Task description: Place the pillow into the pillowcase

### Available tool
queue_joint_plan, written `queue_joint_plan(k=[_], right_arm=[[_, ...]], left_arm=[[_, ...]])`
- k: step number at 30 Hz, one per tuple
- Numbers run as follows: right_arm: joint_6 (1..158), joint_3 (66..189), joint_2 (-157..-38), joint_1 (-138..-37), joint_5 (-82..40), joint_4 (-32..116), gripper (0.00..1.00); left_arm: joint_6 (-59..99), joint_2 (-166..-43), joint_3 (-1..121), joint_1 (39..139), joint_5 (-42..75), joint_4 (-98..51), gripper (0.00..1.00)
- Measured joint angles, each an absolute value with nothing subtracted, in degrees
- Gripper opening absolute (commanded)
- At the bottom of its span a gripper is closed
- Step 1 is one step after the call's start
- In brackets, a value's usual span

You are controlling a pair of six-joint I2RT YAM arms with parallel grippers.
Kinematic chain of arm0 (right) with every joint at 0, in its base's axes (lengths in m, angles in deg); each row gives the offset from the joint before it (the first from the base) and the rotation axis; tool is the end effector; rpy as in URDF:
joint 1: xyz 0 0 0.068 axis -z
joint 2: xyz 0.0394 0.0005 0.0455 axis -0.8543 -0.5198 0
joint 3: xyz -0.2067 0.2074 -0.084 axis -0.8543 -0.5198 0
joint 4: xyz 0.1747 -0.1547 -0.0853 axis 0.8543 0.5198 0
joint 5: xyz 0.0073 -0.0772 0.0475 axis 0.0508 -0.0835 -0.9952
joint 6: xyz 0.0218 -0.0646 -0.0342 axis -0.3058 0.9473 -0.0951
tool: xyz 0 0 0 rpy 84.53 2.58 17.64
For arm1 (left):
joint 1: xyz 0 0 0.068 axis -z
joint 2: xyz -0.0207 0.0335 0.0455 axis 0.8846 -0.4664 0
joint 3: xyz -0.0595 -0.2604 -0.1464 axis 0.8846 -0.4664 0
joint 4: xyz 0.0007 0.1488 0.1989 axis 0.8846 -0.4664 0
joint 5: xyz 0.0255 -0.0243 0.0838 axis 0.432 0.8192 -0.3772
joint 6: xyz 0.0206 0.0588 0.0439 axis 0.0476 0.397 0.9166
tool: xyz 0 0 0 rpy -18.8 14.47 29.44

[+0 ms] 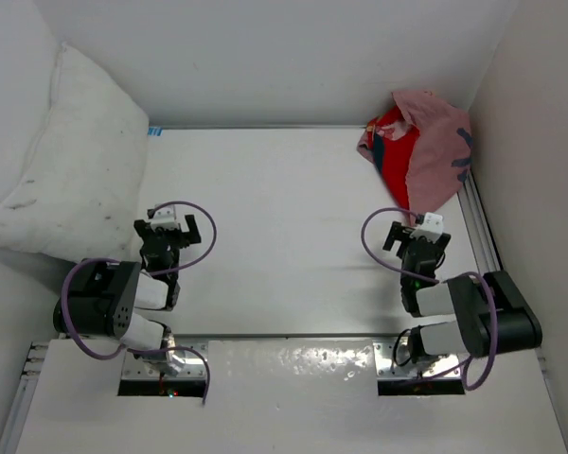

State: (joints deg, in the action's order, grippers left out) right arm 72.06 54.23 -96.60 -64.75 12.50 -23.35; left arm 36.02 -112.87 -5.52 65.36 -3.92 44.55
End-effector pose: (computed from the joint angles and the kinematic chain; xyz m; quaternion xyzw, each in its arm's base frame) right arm 0.2070 -0.0063 0.1619 0.1915 0.7534 -0.0674 0.6254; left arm 0.2344 0.0006 0.1832 -0.0241 0.7420 0.0838 0.6647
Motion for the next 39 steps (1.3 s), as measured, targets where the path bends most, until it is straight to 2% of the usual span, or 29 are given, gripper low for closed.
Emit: queue_joint_plan(k=[3, 6, 8, 11, 12, 14, 15, 16, 19, 22, 25, 30, 35, 38, 39], right_arm=[[75.34, 56.64, -90.48, -68.94, 14.60, -11.81, 0.99], [83.23, 66.82, -86.92, -74.21, 15.15, 0.10, 0.99], [87.63, 75.41, -86.51, -77.36, 16.22, 3.99, 0.99], [84.61, 90.40, -87.93, -77.47, 15.65, 13.00, 0.98], [82.64, 96.98, -89.59, -75.41, 11.96, 18.48, 0.64], [79.76, 111.96, -95.84, -70.52, 2.34, 29.32, 0.30], [77.88, 120.68, -100.30, -68.68, -0.83, 34.46, 0.22], [75.95, 127.91, -104.63, -67.24, -2.64, 38.02, 0.30], [69.18, 140.24, -114.42, -64.35, -4.17, 47.01, 0.98], [63.67, 141.66, -121.37, -62.36, -2.73, 54.61, 0.99], [59.58, 141.66, -128.17, -60.40, 0.57, 61.43, 0.99], [57.79, 141.68, -136.91, -58.43, 6.32, 70.44, 0.99], [57.46, 140.59, -140.16, -58.01, 7.69, 74.07, 0.98], [57.14, 140.02, -140.03, -57.64, 7.41, 73.67, 0.91], [57.03, 139.85, -139.97, -57.53, 7.28, 73.37, 0.81]], left_arm=[[36.24, -112.65, -5.54, 65.36, -2.78, 44.46, 1.00], [36.54, -107.65, -1.67, 65.36, -1.58, 33.25, 1.00], [38.58, -105.81, 8.99, 65.36, 0.30, 19.70, 1.00], [44.52, -110.36, 31.70, 65.47, 2.16, 4.73, 1.00], [46.10, -111.69, 37.54, 65.53, 1.44, 1.43, 1.00], [49.48, -113.42, 46.63, 65.51, -0.90, -3.31, 1.00], [51.17, -113.96, 50.15, 65.47, -2.21, -6.09, 1.00], [52.52, -114.71, 53.36, 65.25, -3.52, -9.39, 1.00], [54.45, -120.98, 66.78, 63.28, -7.96, -23.42, 1.00], [54.82, -129.42, 77.10, 58.80, -13.49, -34.90, 1.00], [56.78, -135.47, 78.67, 53.82, -20.11, -41.32, 1.00], [63.58, -139.36, 76.66, 49.75, -31.39, -42.83, 1.00], [65.31, -139.43, 84.05, 49.66, -35.06, -46.26, 1.00], [67.97, -139.36, 86.13, 48.42, -37.42, -44.41, 1.00], [68.98, -139.60, 86.13, 47.67, -38.08, -44.25, 1.00]])
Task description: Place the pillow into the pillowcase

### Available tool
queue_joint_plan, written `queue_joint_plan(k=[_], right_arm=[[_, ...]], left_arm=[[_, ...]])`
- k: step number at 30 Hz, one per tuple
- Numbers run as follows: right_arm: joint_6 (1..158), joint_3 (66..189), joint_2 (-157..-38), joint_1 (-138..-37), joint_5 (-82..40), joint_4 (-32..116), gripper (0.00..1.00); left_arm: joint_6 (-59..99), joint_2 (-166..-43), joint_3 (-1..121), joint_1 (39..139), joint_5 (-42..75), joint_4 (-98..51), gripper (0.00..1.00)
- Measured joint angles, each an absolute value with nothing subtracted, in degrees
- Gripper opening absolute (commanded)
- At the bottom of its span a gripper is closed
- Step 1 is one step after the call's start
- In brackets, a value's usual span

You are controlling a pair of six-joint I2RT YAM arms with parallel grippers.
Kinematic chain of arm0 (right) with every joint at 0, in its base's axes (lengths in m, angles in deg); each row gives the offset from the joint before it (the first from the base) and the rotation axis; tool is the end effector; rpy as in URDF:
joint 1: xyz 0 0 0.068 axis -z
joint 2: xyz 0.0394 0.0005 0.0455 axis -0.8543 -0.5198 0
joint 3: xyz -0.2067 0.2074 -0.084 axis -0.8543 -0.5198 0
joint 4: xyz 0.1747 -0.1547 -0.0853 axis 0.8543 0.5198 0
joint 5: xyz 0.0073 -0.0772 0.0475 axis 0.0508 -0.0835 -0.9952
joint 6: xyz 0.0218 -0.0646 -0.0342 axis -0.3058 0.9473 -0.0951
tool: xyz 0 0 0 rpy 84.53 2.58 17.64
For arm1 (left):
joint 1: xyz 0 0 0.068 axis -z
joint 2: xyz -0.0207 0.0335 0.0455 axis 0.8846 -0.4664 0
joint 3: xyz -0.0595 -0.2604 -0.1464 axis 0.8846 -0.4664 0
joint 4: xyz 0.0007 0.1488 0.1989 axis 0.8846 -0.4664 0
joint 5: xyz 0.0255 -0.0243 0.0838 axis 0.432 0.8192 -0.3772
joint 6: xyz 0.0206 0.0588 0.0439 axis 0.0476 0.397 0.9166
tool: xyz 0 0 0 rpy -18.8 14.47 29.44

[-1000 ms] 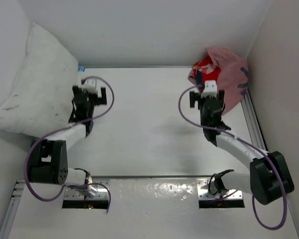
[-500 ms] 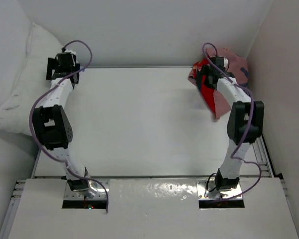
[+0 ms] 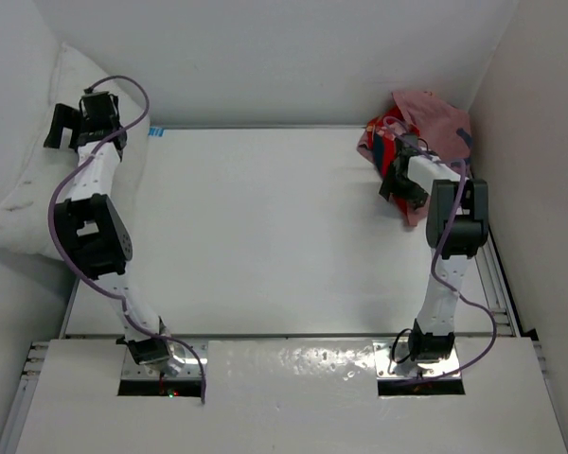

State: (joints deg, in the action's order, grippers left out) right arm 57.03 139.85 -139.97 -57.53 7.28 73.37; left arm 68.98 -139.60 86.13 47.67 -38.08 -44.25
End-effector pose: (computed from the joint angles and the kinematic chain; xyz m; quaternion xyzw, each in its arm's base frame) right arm 0.4568 -0.0319 0.1505 0.2849 0.9232 -0.1251 0.2256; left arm 0.4363 0.1613 0.3455 -0.0380 0.8190 0.5066 0.2668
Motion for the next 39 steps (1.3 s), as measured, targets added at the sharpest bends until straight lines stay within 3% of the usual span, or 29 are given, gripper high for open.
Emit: queue_joint_plan(k=[2, 3, 4, 5, 7, 8, 13, 19, 26, 32, 35, 39], right_arm=[[56.96, 139.71, -139.97, -57.27, 6.23, 72.73, 0.68], [57.05, 139.71, -139.97, -57.12, 5.64, 72.69, 0.47], [57.46, 139.69, -139.97, -56.97, 5.09, 72.82, 0.38], [57.46, 139.69, -139.99, -56.88, 4.37, 72.95, 0.27], [57.64, 139.71, -139.97, -56.88, 3.67, 72.99, 0.03], [57.90, 139.71, -139.84, -56.83, 3.30, 72.95, 0.00], [59.58, 139.69, -135.20, -57.82, 1.81, 73.13, 0.00], [63.78, 140.39, -116.03, -63.17, 2.54, 68.23, 0.00], [68.09, 145.46, -99.55, -70.14, 2.86, 59.25, 0.00], [67.71, 146.31, -93.65, -70.87, -0.61, 55.23, 0.00], [66.88, 146.34, -92.60, -72.13, -3.82, 52.67, 0.00], [65.90, 147.23, -92.76, -73.84, -7.98, 50.09, 0.00]], left_arm=[[69.79, -141.20, 86.24, 45.97, -38.47, -44.25, 1.00], [69.92, -142.33, 86.30, 45.09, -38.28, -44.38, 0.92], [69.85, -143.54, 86.32, 44.29, -37.71, -44.76, 0.81], [69.90, -144.48, 86.32, 43.70, -36.90, -45.10, 0.45], [70.10, -145.74, 86.28, 43.06, -35.24, -45.52, 0.03], [70.58, -145.85, 86.08, 43.06, -34.52, -45.48, 0.00], [73.00, -143.14, 84.36, 44.94, -29.14, -46.92, 0.00], [77.11, -135.58, 84.53, 55.26, -21.77, -53.85, 0.00], [75.03, -140.54, 109.49, 72.26, -5.47, -74.20, 0.00], [70.03, -140.50, 121.23, 74.43, 8.65, -81.72, 0.00], [69.13, -139.38, 120.18, 73.84, 11.97, -82.04, 0.00], [68.72, -135.89, 109.03, 71.65, 12.63, -79.88, 0.02]])
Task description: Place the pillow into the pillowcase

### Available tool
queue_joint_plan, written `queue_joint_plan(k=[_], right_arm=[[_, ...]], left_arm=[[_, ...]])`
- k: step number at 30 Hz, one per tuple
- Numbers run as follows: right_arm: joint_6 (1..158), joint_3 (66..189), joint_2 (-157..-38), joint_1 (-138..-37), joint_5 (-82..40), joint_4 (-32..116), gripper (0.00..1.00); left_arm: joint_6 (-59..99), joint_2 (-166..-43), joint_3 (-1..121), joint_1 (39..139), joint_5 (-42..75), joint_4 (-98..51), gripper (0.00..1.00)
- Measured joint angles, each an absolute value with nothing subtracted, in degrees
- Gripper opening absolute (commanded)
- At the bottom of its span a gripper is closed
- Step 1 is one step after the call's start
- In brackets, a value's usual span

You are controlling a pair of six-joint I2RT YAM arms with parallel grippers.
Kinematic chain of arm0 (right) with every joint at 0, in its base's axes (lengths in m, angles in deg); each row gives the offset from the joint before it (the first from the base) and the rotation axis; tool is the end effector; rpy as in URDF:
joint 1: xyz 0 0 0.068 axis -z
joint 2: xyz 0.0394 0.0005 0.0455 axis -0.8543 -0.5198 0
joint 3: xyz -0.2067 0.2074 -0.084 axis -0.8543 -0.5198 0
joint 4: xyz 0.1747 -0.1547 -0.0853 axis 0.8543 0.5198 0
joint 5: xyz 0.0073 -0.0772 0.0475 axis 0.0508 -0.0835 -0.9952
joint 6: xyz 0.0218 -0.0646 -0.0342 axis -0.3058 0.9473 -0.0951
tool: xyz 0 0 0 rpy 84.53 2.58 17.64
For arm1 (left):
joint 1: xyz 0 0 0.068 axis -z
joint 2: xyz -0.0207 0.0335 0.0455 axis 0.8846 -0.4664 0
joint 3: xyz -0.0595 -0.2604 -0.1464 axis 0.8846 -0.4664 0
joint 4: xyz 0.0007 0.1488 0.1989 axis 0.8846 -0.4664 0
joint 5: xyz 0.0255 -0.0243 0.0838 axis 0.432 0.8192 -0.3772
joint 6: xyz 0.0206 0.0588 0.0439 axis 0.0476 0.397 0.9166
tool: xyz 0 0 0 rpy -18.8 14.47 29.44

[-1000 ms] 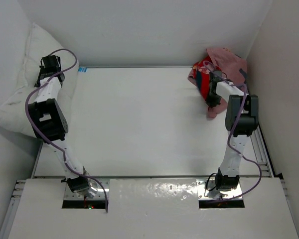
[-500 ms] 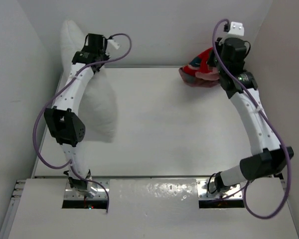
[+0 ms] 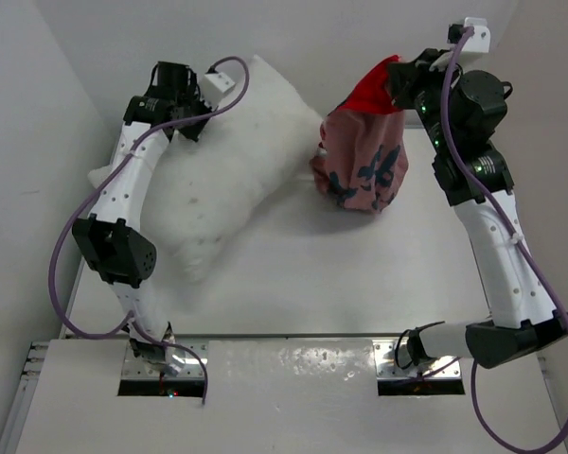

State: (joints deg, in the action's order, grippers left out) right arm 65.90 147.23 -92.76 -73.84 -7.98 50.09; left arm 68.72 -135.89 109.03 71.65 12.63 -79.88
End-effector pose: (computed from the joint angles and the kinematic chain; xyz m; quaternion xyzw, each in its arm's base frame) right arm 0.2768 0.0688 0.5576 0.0642 0.6399 0.2037 0.7382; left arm 0.4121 -0.0737 0.4292 0.3690 0.8227 0.0680 0.4270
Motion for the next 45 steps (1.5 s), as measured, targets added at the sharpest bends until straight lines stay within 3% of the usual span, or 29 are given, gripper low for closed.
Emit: queue_joint_plan(k=[2, 3, 6, 7, 9, 10, 11, 12, 16, 18, 21, 27, 31, 34, 36, 40, 42, 45], right_arm=[[64.70, 149.29, -94.09, -73.93, -9.68, 49.89, 0.00], [64.04, 150.60, -95.07, -73.95, -10.45, 49.83, 0.00], [61.59, 156.06, -100.17, -74.21, -14.29, 49.83, 0.00], [60.55, 158.58, -102.75, -74.32, -15.76, 50.07, 0.09], [58.23, 164.74, -109.06, -74.60, -18.58, 51.55, 0.41], [57.20, 168.41, -112.97, -74.58, -19.91, 52.08, 0.77], [55.78, 171.69, -116.71, -74.43, -21.03, 53.00, 0.90], [55.12, 176.22, -121.15, -73.99, -21.92, 54.68, 0.99], [47.65, 184.70, -135.99, -67.39, -26.18, 62.42, 0.99], [45.51, 182.86, -140.95, -62.54, -27.34, 68.56, 0.99], [47.76, 169.29, -140.78, -58.17, -22.64, 74.87, 0.99], [56.92, 135.04, -121.15, -64.72, -16.74, 74.83, 0.99], [61.14, 127.17, -109.32, -70.45, -18.34, 70.79, 0.99], [62.27, 125.31, -109.39, -70.08, -17.84, 68.25, 0.97], [62.25, 123.54, -112.01, -69.90, -17.53, 67.47, 0.88], [62.64, 123.69, -118.81, -69.99, -18.80, 70.11, 0.35], [64.04, 125.29, -119.75, -70.82, -19.61, 72.16, 0.03], [65.81, 132.44, -119.58, -72.88, -20.06, 76.10, 0.00]], left_arm=[[68.50, -135.38, 102.74, 69.62, 11.34, -79.44, 0.25], [68.50, -135.34, 99.66, 68.61, 10.38, -79.22, 0.61], [67.78, -137.07, 94.24, 66.23, 6.55, -78.96, 0.99], [67.45, -137.83, 94.24, 65.66, 5.64, -78.74, 1.00], [66.47, -138.25, 94.65, 65.66, 4.78, -78.33, 1.00], [66.38, -138.25, 95.33, 66.43, 4.85, -78.02, 1.00], [66.40, -138.20, 96.09, 67.48, 5.05, -77.48, 1.00], [66.47, -138.20, 96.81, 68.87, 5.29, -76.71, 1.00], [66.60, -138.18, 98.94, 74.56, 6.64, -74.55, 1.00], [66.34, -138.18, 99.13, 76.59, 8.24, -73.93, 1.00], [65.75, -138.18, 99.11, 77.05, 9.26, -74.04, 1.00], [63.98, -138.22, 99.53, 76.31, 8.94, -74.00, 1.00], [62.93, -138.22, 100.64, 76.48, 8.61, -74.17, 1.00], [62.71, -138.22, 100.99, 76.77, 7.52, -74.22, 1.00], [62.55, -138.22, 101.16, 76.96, 6.73, -74.57, 1.00], [62.23, -138.22, 102.93, 77.68, 5.35, -76.10, 1.00], [61.94, -138.22, 105.40, 78.40, 4.94, -76.88, 1.00], [61.86, -138.22, 110.45, 79.87, 4.52, -77.39, 1.00]])
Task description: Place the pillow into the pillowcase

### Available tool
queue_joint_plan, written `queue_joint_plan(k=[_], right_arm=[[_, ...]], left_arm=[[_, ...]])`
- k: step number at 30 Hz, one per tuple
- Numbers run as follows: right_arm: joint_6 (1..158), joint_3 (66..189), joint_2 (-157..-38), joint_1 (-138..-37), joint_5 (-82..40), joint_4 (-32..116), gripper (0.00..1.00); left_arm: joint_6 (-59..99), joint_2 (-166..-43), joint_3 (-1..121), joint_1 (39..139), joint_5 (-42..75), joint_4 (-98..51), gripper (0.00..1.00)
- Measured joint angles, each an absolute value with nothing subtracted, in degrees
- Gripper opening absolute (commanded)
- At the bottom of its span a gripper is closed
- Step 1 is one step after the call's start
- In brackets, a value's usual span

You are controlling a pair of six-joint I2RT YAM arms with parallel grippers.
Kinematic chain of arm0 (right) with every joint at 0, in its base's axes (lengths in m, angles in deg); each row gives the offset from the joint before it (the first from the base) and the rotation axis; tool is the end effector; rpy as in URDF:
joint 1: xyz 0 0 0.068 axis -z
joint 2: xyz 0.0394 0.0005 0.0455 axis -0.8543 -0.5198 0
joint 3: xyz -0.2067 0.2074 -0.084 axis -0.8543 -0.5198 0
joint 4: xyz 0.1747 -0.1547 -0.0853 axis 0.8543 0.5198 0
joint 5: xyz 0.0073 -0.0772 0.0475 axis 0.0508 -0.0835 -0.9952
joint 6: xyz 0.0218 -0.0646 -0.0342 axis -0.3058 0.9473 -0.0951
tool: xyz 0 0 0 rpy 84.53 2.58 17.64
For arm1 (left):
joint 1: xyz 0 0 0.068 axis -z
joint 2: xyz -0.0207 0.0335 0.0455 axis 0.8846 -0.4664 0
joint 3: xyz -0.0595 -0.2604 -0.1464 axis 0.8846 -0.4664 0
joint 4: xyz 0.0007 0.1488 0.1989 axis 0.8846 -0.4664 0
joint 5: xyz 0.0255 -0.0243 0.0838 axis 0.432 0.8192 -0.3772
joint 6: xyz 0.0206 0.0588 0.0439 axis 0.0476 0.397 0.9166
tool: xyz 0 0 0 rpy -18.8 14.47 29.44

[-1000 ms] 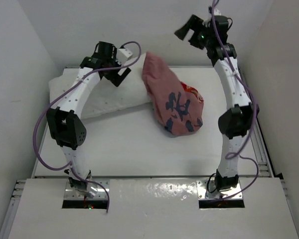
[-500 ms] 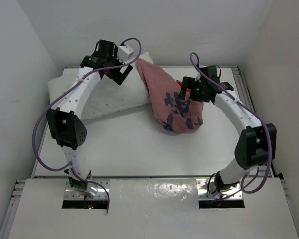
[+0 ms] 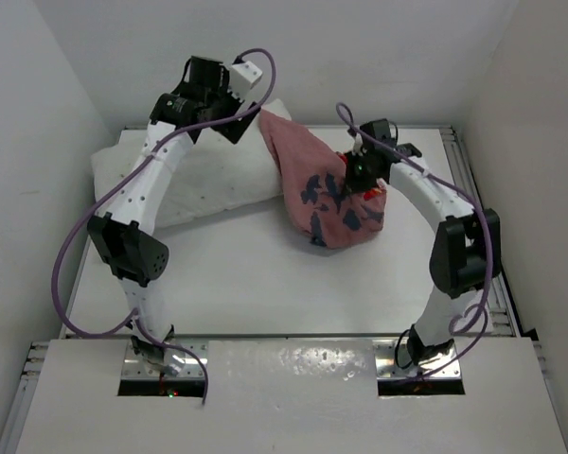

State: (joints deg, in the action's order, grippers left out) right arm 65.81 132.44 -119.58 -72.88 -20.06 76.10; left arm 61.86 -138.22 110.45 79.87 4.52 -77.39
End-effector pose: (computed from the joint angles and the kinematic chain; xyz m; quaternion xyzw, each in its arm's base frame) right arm 0.3838 0.1049 0.2522 0.0347 0.9582 0.1361 0.2492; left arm 0.4152 -0.1279 0.4252 0.3481 0.8254 0.0760 0.4378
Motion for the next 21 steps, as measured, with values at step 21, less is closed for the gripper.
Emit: queue_joint_plan(k=[21], right_arm=[[59.65, 149.03, -94.37, -77.03, -13.46, 42.96, 0.00]], left_arm=[[61.05, -129.46, 113.21, 85.16, -1.58, -79.09, 1.00]])
